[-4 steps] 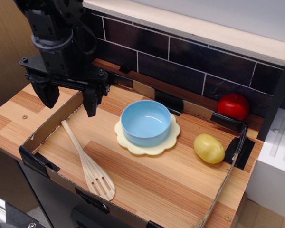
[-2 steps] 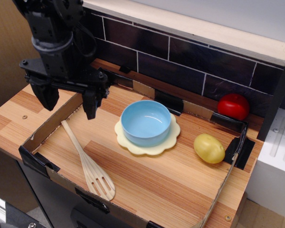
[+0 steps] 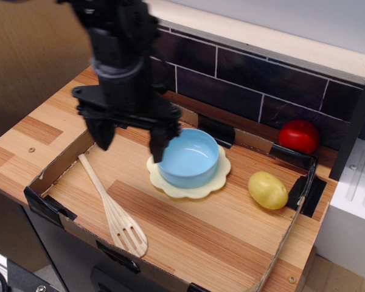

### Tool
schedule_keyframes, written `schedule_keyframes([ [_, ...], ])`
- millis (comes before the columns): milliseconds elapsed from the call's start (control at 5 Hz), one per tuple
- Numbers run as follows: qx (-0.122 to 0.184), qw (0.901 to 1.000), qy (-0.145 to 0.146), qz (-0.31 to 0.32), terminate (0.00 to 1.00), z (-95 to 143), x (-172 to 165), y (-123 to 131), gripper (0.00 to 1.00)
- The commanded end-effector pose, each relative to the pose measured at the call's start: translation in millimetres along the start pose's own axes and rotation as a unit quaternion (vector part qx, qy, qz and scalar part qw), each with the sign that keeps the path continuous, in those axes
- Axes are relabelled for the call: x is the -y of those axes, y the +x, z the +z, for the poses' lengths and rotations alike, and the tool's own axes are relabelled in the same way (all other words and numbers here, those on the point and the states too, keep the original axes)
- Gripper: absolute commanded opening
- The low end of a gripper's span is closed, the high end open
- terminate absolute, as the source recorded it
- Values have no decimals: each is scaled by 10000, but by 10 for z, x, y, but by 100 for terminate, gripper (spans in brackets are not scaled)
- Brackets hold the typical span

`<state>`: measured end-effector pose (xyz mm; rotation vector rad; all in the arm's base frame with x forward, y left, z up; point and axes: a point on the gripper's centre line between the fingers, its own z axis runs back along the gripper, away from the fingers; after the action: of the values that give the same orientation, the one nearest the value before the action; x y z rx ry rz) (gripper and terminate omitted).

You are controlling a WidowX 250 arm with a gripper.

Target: Take bowl off plate

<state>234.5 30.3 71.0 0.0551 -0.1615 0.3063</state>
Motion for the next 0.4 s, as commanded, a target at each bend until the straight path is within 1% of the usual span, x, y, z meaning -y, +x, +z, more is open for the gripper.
schedule_keyframes([
  [0, 370, 9988, 116, 307, 0, -87, 120, 354, 100],
  [200, 340, 9986, 218, 327, 0, -250, 123, 435, 100],
])
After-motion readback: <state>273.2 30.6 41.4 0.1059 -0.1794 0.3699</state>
